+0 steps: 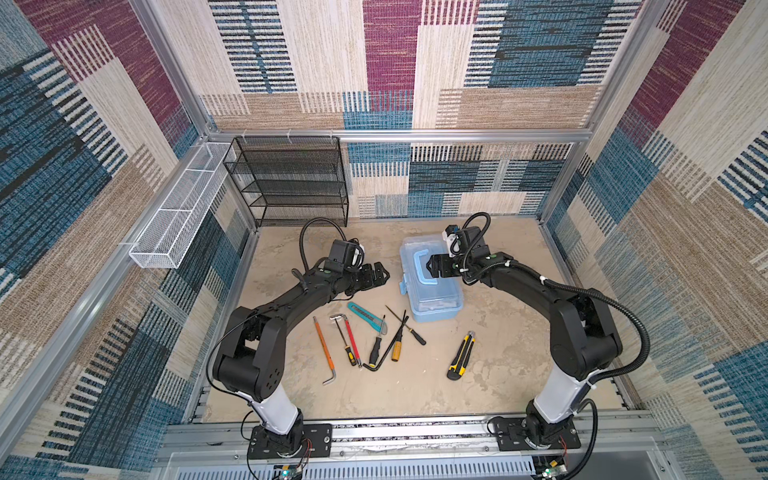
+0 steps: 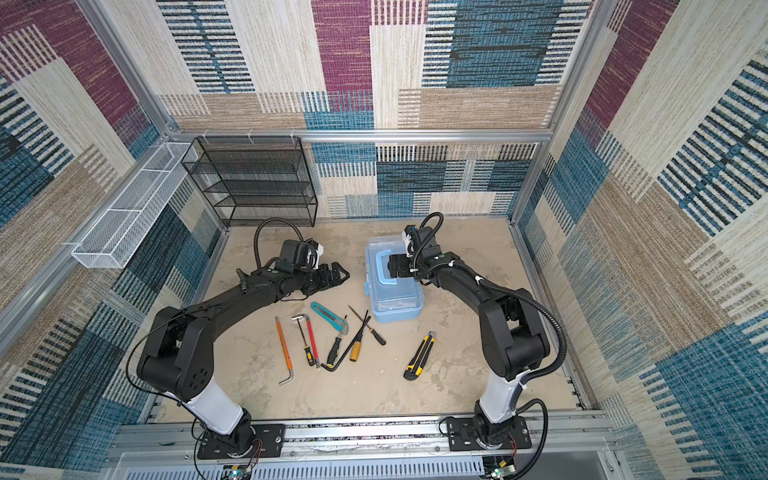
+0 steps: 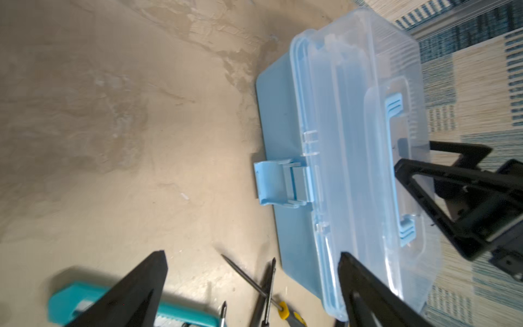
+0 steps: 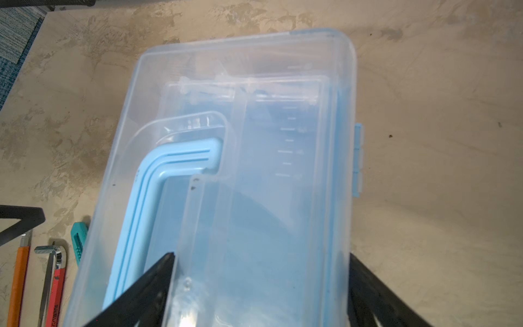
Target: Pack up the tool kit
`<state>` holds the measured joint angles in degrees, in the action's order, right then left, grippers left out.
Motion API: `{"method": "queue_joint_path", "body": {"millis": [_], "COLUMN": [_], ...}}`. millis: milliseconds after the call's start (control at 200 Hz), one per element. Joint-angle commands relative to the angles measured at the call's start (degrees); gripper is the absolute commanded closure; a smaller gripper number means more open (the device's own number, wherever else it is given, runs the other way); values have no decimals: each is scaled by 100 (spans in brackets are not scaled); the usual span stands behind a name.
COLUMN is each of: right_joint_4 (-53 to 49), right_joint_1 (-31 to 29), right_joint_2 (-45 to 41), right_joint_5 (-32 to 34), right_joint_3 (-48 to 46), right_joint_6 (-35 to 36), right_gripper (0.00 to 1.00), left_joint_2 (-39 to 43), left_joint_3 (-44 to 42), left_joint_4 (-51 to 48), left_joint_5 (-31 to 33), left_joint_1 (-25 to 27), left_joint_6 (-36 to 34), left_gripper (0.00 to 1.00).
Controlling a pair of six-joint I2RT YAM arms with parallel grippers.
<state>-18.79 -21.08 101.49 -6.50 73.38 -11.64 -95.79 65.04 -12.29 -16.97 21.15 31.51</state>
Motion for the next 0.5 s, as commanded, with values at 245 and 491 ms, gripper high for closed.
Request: {"method": "queue_joint_path", "body": {"millis": [245,491], "right_joint_4": [-516,-123], "right_joint_1": [-63,-55], "right_joint_2": [222,67], "right_joint_5": [415,-118], "right_joint_3": [108,-175], "right_joint_6": [35,-120], "right_gripper": [19,29], "left_joint_2": [98,130], "left_joint_3": [289,310], "left_joint_4": [-895,-812], "left_joint_5": [1457,1261], "left_joint_1": [336,618], "left_joint_6": [-701,-897], "left_gripper": [1,2]}}
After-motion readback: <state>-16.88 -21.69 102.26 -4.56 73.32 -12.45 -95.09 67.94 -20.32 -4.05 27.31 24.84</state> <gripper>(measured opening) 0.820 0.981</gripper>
